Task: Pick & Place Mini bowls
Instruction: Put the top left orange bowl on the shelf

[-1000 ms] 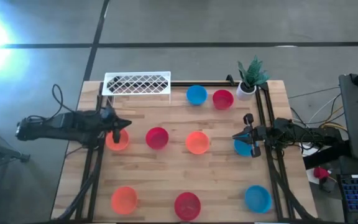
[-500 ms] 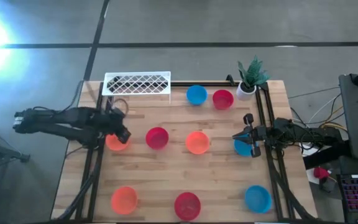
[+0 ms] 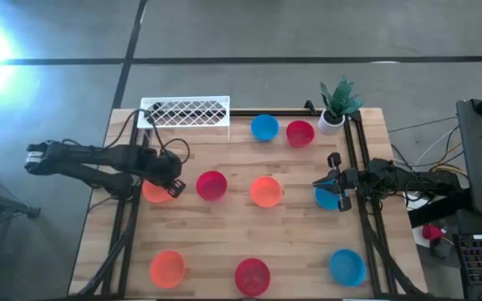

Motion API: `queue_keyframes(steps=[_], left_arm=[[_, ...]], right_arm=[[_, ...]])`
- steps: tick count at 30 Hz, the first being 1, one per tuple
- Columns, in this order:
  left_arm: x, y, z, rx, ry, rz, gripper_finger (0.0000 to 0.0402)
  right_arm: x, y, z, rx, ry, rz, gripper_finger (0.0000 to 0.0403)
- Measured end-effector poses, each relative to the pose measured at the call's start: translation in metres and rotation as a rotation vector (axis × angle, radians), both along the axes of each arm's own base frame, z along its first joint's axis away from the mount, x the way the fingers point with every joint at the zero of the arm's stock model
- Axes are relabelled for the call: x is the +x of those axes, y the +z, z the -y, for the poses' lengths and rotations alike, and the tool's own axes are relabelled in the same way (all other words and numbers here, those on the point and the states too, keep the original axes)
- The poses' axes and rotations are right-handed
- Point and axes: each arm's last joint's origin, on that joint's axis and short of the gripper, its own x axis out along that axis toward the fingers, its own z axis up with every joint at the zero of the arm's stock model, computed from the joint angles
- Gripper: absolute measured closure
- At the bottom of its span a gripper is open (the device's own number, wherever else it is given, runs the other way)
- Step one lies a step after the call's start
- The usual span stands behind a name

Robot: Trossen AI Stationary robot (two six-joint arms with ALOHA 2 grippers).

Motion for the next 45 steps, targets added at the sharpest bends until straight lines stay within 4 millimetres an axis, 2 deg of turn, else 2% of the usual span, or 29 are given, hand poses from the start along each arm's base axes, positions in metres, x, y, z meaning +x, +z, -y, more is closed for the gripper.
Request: queue_keyframes(steps=[4, 11, 15, 24, 38, 45], left_arm=[[0.002, -0.002, 0.001, -0.048, -0.007, -0.013, 0.0392], [0.003, -0.003, 0.002, -0.07, 0.003, -0.02, 0.0337], [0.005, -0.009, 0.002, -0.067, -0.004, -0.05, 0.032], [0.012, -0.025, 0.002, -0.059, -0.025, -0.134, 0.0319], [0.034, -0.053, 0.001, -0.05, -0.01, -0.275, 0.0319], [0.037, -0.057, 0.001, -0.055, 0.012, -0.299, 0.0319]], right_arm=[[0.0, 0.0, 0.0, 0.0, 0.0, 0.0, 0.0374], [0.0, 0.0, 0.0, 0.022, 0.001, -0.004, 0.0374], [0.0, 0.0, 0.0, 0.024, 0.001, -0.004, 0.0374], [0.0, 0.0, 0.0, 0.0, 0.002, -0.001, 0.0374], [0.0, 0.0, 0.0, -0.004, 0.002, -0.001, 0.0374], [0.0, 0.0, 0.0, -0.004, 0.003, 0.0, 0.0374]])
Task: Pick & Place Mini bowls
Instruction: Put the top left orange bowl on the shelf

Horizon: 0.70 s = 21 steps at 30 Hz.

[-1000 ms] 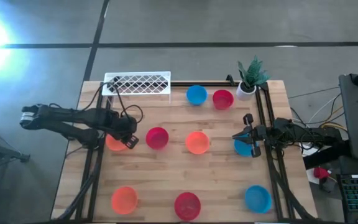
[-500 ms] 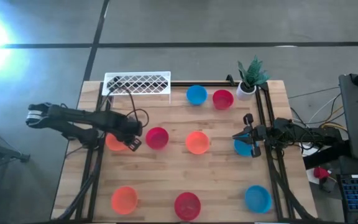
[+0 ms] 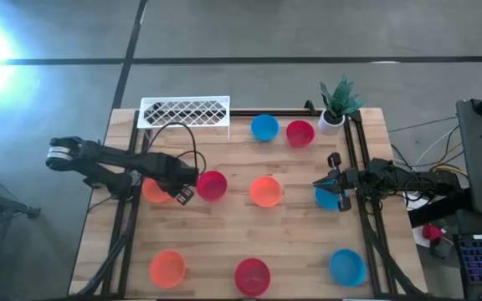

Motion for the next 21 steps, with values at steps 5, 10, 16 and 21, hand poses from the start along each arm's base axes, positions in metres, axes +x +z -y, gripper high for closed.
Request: queue_keyframes(steps=[5, 10, 16, 21], left_arm=[[0.0, 0.0, 0.0, 0.004, 0.002, 0.001, 0.0319], [0.0, -0.006, 0.0, 0.007, 0.035, 0.015, 0.0319], [-0.003, -0.02, 0.0, 0.004, 0.053, 0.038, 0.0319], [-0.004, -0.022, 0.0, 0.003, 0.049, 0.033, 0.032]], right_arm=[[0.0, 0.0, 0.0, 0.0, 0.0, 0.0, 0.0374], [0.0, 0.0, 0.0, 0.0, 0.0, 0.0, 0.0374], [0.0, 0.0, 0.0, 0.003, 0.0, 0.0, 0.0374], [0.0, 0.0, 0.0, 0.004, 0.0, 0.0, 0.0374]])
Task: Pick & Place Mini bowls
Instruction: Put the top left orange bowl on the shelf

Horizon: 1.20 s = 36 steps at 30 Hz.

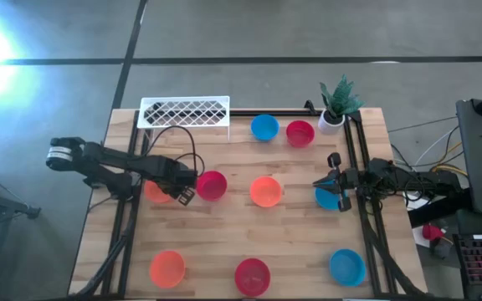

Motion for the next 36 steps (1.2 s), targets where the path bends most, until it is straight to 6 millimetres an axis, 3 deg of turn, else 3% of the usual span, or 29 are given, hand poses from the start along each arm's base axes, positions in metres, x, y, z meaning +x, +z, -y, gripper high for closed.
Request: queue_keyframes(steps=[7, 13, 26, 36], left_arm=[[-0.001, -0.001, 0.0, -0.006, -0.003, -0.006, 0.0391], [0.004, 0.01, 0.001, -0.023, -0.022, -0.002, 0.0399], [0.025, 0.093, -0.001, 0.047, -0.084, 0.074, 0.0401], [0.025, 0.156, -0.016, 0.171, -0.124, 0.138, 0.0401]], right_arm=[[0.0, 0.0, 0.0, 0.0, 0.0, 0.0, 0.0374], [0.0, 0.0, 0.0, 0.0, 0.0, -0.001, 0.0374], [0.0, 0.0, 0.0, 0.0, -0.001, -0.001, 0.0374], [0.0, 0.0, 0.0, 0.0, -0.001, -0.001, 0.0374]])
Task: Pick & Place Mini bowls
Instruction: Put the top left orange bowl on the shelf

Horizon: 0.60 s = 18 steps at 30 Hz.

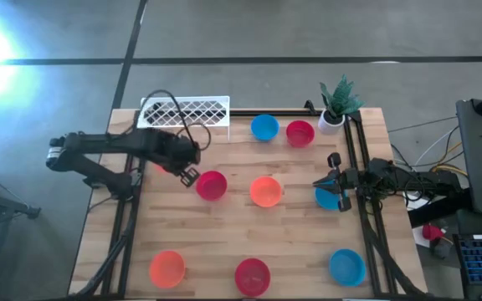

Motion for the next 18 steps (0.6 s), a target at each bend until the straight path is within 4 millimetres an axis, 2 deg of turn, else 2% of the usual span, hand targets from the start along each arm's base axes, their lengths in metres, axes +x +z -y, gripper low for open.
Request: queue_keyframes(steps=[5, 10, 18], left_arm=[[-0.005, 0.02, -0.02, 0.065, -0.034, -0.005, 0.0401], [-0.014, 0.03, -0.05, 0.11, -0.031, -0.027, 0.0401], [-0.039, 0.028, -0.101, 0.126, 0.041, -0.11, 0.0401]], right_arm=[[0.0, 0.0, 0.0, 0.0, 0.0, 0.0, 0.0374], [0.0, 0.0, 0.0, -0.007, 0.0, 0.001, 0.0374], [0.0, 0.0, 0.0, -0.023, -0.002, 0.003, 0.0374]])
